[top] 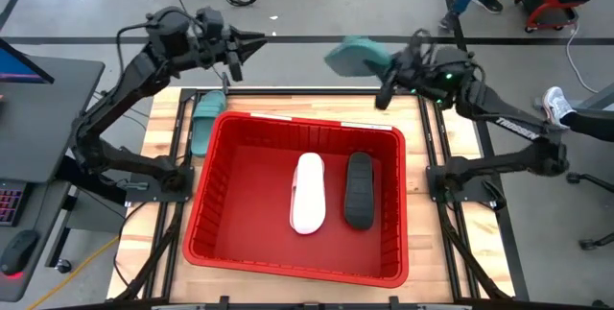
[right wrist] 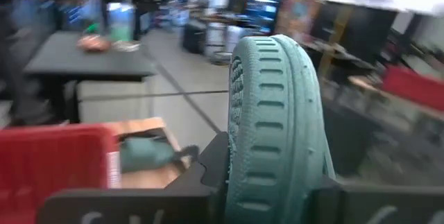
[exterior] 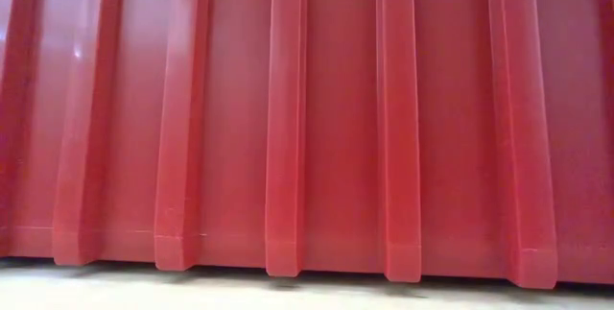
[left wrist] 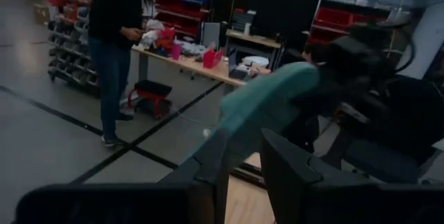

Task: Pick and place slides into bin
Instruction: Put the right green slide into the red bin

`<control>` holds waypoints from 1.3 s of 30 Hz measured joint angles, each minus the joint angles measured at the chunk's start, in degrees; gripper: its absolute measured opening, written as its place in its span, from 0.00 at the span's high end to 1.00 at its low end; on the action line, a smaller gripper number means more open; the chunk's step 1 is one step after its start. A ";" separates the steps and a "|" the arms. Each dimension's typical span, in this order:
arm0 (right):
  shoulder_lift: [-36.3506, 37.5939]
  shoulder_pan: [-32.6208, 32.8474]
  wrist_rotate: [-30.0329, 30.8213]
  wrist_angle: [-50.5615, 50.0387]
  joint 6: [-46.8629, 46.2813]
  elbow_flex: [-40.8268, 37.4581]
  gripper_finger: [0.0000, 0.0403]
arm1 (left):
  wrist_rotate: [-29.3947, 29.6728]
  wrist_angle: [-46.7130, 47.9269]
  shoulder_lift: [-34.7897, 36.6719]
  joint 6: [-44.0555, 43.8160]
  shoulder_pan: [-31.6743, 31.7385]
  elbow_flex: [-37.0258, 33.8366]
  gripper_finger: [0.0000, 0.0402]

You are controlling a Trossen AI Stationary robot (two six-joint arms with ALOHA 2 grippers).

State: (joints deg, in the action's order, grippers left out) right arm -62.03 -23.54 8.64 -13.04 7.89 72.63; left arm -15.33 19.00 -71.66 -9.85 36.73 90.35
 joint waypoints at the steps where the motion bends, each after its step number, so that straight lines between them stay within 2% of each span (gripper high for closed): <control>1: -1.77 2.85 0.94 -0.79 1.94 2.11 0.88 | 0.04 1.23 0.68 0.00 0.00 0.00 0.79; 5: -10.38 13.37 7.41 -3.05 9.71 10.30 0.88 | 0.00 5.74 3.39 0.26 0.00 -0.02 0.81; 10: -22.75 22.91 16.62 -6.88 15.93 21.67 0.88 | 0.02 8.95 6.63 -0.01 0.00 -0.02 0.82; 15: -34.93 29.46 23.43 -13.94 16.02 34.12 0.88 | 0.10 14.73 9.96 0.48 0.11 -0.02 0.84; 19: -42.89 34.20 27.22 -15.67 15.30 43.16 0.88 | 0.56 17.36 12.13 2.12 0.11 -0.02 0.85; 24: -50.89 37.83 27.03 -15.64 14.54 52.15 0.88 | 0.68 17.68 13.34 2.92 0.11 -0.02 0.87; 27: -54.46 38.33 27.05 -15.78 14.34 54.99 0.88 | 0.67 17.67 13.76 2.06 -0.10 -0.02 0.88; 39: -66.33 36.59 23.17 -16.09 13.13 56.07 0.88 | 0.64 17.64 15.22 -0.03 -4.80 -0.02 0.94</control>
State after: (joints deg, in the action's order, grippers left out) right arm -128.37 13.05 31.81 -29.13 21.02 128.70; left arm -14.69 36.65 -56.45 -9.87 31.93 90.32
